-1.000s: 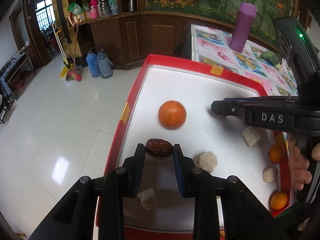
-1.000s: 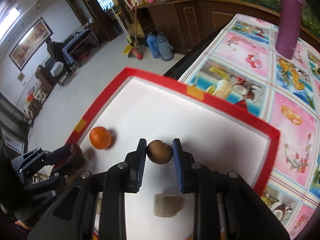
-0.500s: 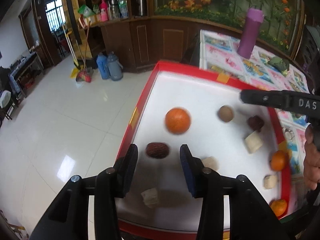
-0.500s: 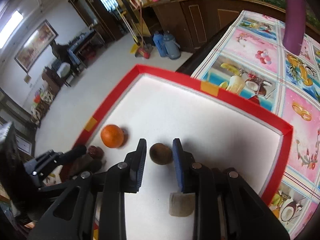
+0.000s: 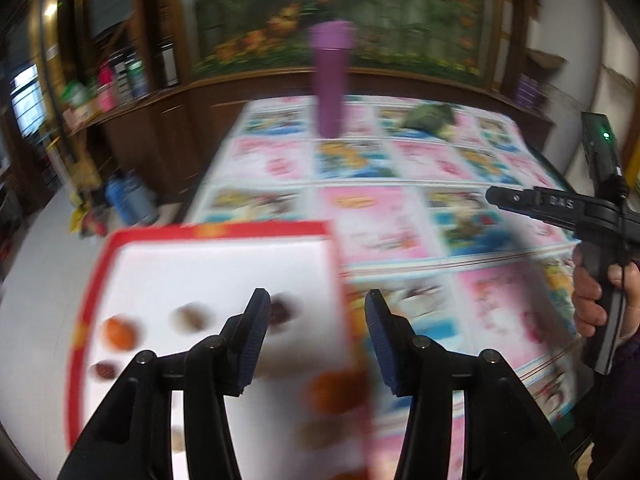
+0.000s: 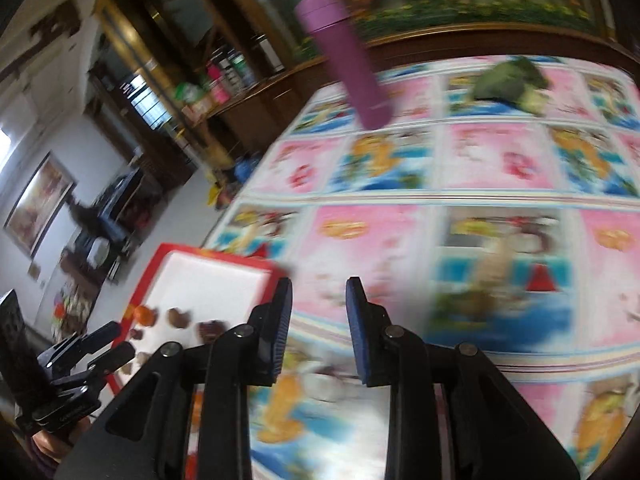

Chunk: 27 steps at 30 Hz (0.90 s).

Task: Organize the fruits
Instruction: 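Move both open tools back toward the fruit pile, then grasp a beige round piece with the right tool while the left tool grasps a brown round fruit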

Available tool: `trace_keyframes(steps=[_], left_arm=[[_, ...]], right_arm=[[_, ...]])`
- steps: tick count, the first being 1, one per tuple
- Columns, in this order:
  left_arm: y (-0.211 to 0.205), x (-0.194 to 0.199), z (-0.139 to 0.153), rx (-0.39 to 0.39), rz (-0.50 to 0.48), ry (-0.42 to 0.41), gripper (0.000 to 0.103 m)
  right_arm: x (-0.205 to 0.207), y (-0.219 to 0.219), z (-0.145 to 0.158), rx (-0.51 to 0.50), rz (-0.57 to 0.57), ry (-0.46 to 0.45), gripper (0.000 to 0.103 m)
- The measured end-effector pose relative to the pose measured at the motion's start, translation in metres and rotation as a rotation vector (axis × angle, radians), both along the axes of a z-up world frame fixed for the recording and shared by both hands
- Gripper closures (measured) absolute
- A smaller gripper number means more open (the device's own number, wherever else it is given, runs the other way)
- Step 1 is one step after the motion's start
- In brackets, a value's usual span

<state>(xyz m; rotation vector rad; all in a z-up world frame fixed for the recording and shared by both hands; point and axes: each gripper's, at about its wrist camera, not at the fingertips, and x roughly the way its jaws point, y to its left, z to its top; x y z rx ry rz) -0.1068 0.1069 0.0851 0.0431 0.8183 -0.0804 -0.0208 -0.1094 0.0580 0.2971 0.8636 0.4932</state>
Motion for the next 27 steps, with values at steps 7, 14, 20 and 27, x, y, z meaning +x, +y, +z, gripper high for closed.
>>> trace_keyframes(steps=[7,14,20,27], left_arm=[[-0.094,0.052,-0.017,-0.017,-0.115,0.020,0.053],[-0.140,0.083,-0.044,-0.035,-0.133,0.078,0.053],[-0.153,0.103,-0.062,-0.054,-0.127,0.128,0.053],[-0.148,0.113,-0.072,-0.105,-0.141,0.142,0.082]], right_arm=[[0.008,-0.112,-0.026,0.051,-0.255,0.022,0.073],[0.017,-0.120,-0.031,0.062,-0.261,0.039,0.073],[0.016,-0.129,-0.033,0.105,-0.289,0.052,0.073],[0.019,-0.121,-0.035,0.088,-0.269,0.059,0.073]])
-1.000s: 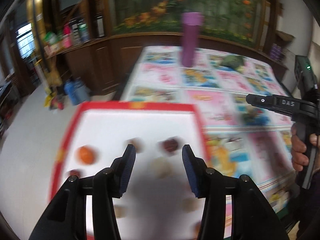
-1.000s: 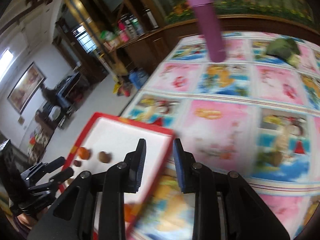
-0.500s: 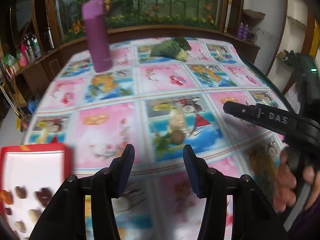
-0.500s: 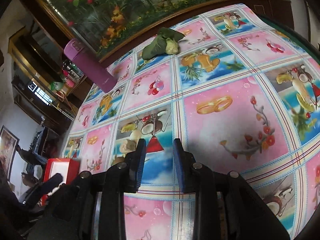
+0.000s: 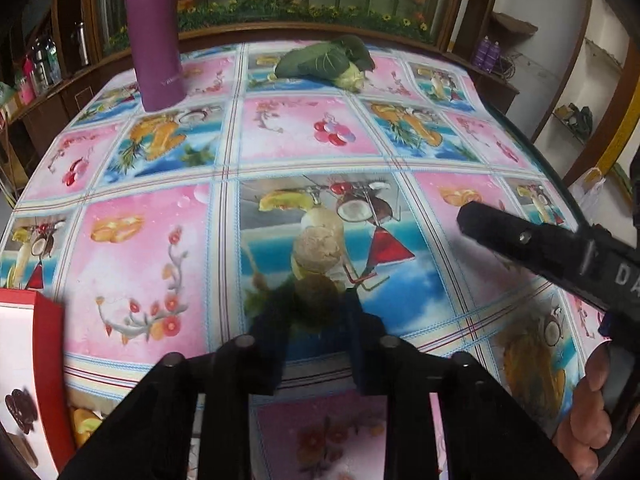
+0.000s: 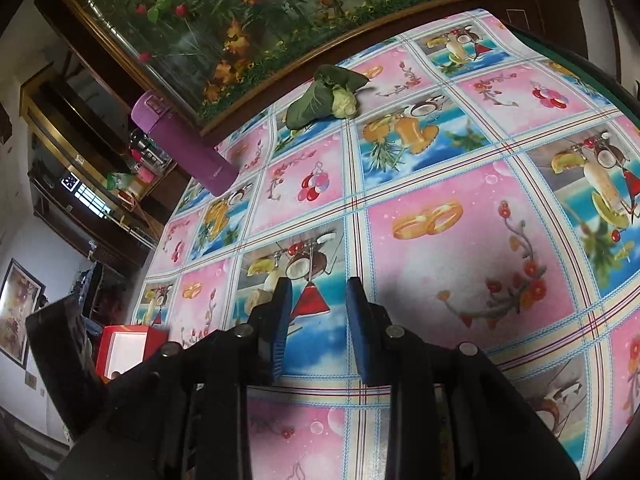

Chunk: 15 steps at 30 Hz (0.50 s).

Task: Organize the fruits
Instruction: 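Grasp a beige round piece with the right tool while the left tool grasps a brown round fruit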

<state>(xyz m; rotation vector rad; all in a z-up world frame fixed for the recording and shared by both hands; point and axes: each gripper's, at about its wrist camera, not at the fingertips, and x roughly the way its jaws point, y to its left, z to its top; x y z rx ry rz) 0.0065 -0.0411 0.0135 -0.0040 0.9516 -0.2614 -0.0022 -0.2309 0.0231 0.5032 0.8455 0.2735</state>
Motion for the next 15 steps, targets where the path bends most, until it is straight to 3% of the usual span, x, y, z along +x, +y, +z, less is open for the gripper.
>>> trace_keyframes(steps=[7,15], left_arm=[[0.021,-0.009,0.004,-0.007,0.024,0.006,0.082],[0.060,-0.025,0.011,0.022,0.120,-0.012,0.082]], right_arm=[[0.003,0.019,-0.005,-0.034,0.066,0.005,0.073],[0.001,0.073,-0.008,-0.147,0.204,-0.023,0.072]])
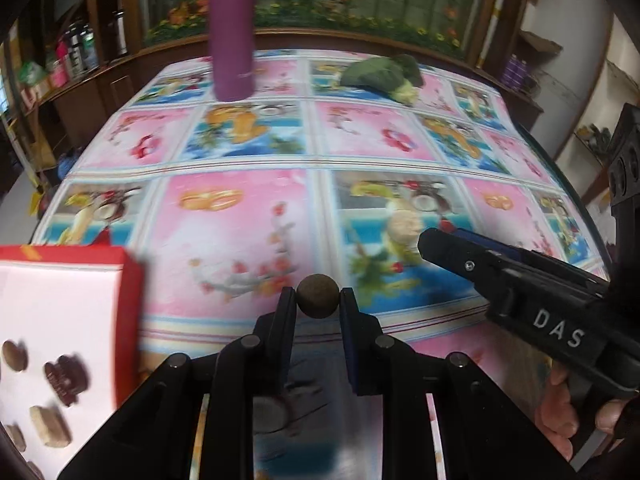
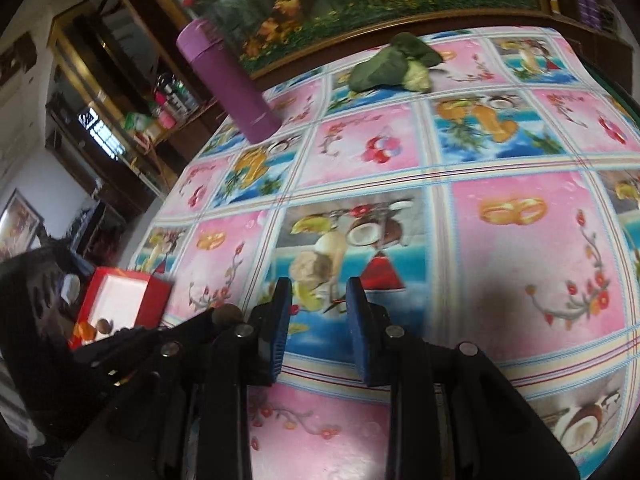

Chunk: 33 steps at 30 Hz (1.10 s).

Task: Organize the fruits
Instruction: 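Grasp a beige round piece with the right tool while the left tool grasps a brown round fruit, then carry both items over the white tray and open both tools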

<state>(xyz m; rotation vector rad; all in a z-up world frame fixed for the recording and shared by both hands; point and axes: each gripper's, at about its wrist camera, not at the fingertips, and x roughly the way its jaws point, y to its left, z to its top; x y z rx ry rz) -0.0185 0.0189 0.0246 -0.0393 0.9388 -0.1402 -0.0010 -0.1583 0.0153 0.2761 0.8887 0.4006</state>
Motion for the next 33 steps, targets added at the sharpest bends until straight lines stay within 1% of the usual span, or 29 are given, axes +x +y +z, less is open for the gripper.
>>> trace_keyframes(steps=[2,3,4,6,9,12,14,15,16,19,22,24,29,33], left_arm=[[0.009,-0.003,0.001,-0.008,0.016,-0.002,0.082],[0.012,-0.004,0.000,-0.011,0.020,-0.003,0.082],[0.014,-0.005,0.001,-0.011,0.026,-0.003,0.082],[0.018,-0.007,0.002,-0.006,0.036,-0.008,0.082],[0.021,-0.009,0.005,-0.004,0.043,-0.019,0.082],[0.024,-0.010,0.007,-0.002,0.050,-0.030,0.082],[0.026,-0.011,0.007,-0.009,0.055,-0.028,0.082],[0.027,-0.011,0.006,-0.015,0.059,-0.026,0.082],[0.028,-0.012,0.006,-0.018,0.061,-0.027,0.082],[0.033,-0.018,0.010,-0.032,0.066,-0.032,0.082],[0.039,-0.028,0.018,-0.043,0.068,-0.052,0.082],[0.045,-0.036,0.023,-0.057,0.069,-0.062,0.082],[0.073,-0.067,0.044,-0.084,0.085,-0.116,0.082],[0.109,-0.097,0.058,-0.075,0.141,-0.163,0.082]], right_arm=[[0.000,0.012,-0.002,-0.039,0.008,-0.007,0.064],[0.001,0.017,-0.003,-0.062,0.008,-0.016,0.058],[0.001,0.021,-0.003,-0.079,0.005,-0.023,0.056],[0.004,0.027,-0.005,-0.102,0.001,-0.028,0.056],[0.011,0.034,-0.011,-0.134,-0.009,-0.004,0.056],[0.012,0.042,-0.012,-0.186,-0.019,-0.024,0.056],[0.012,0.045,-0.013,-0.207,-0.028,-0.039,0.057],[0.012,0.045,-0.013,-0.218,-0.036,-0.038,0.062],[0.013,0.044,-0.013,-0.224,-0.047,-0.034,0.075],[0.014,0.034,-0.013,-0.172,-0.057,-0.026,0.076],[0.010,0.031,-0.011,-0.145,-0.051,-0.029,0.076],[0.002,0.032,-0.004,-0.096,-0.033,-0.048,0.076],[-0.029,0.051,0.024,0.039,0.056,-0.142,0.076],[-0.044,0.072,0.030,0.098,0.093,-0.152,0.076]])
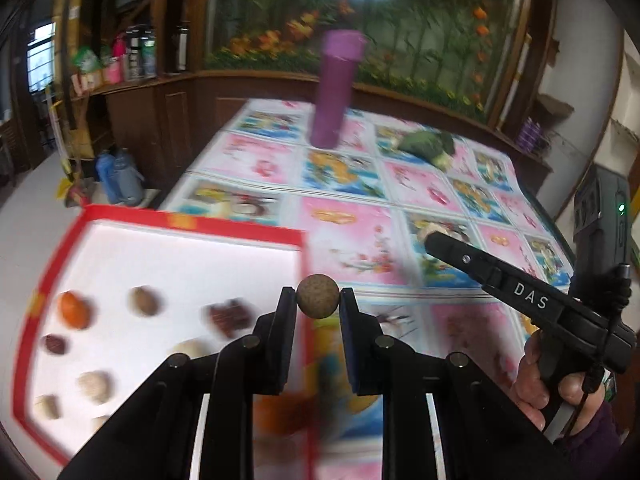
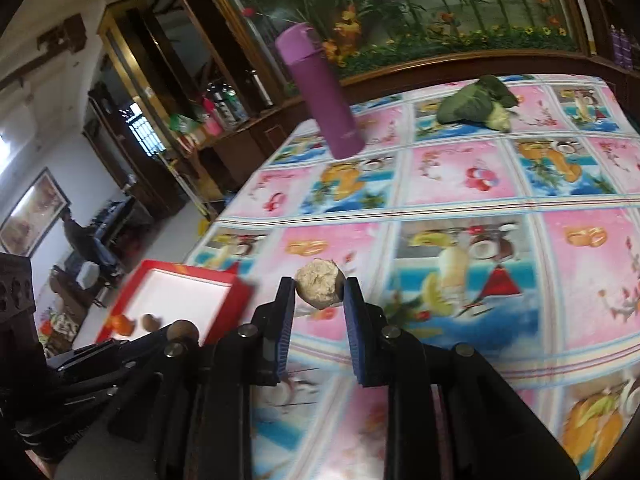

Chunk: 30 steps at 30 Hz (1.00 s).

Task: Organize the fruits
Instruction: 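Carry both items over the white tray and open both tools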

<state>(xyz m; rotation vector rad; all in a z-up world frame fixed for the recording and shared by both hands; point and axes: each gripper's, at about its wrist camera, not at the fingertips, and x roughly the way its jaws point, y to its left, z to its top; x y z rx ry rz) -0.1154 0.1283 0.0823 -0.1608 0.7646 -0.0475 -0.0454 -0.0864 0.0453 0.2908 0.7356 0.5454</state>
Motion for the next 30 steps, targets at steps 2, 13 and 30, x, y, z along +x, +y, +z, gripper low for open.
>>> trace_keyframes(steps=[2,13,30], left_arm=[[0.020,-0.015,0.003,0.003,0.031,-0.014,0.082],[0.078,-0.044,-0.025,-0.010,0.127,0.052,0.082],[0.076,-0.050,-0.046,0.032,0.086,0.109,0.083]], right_arm=[[-0.008,0.015,0.002,0.013,0.033,0.000,0.076],[-0.038,0.126,0.000,-0.054,0.236,0.019,0.076],[0.013,0.216,-0.016,-0.260,0.288,0.131,0.076]])
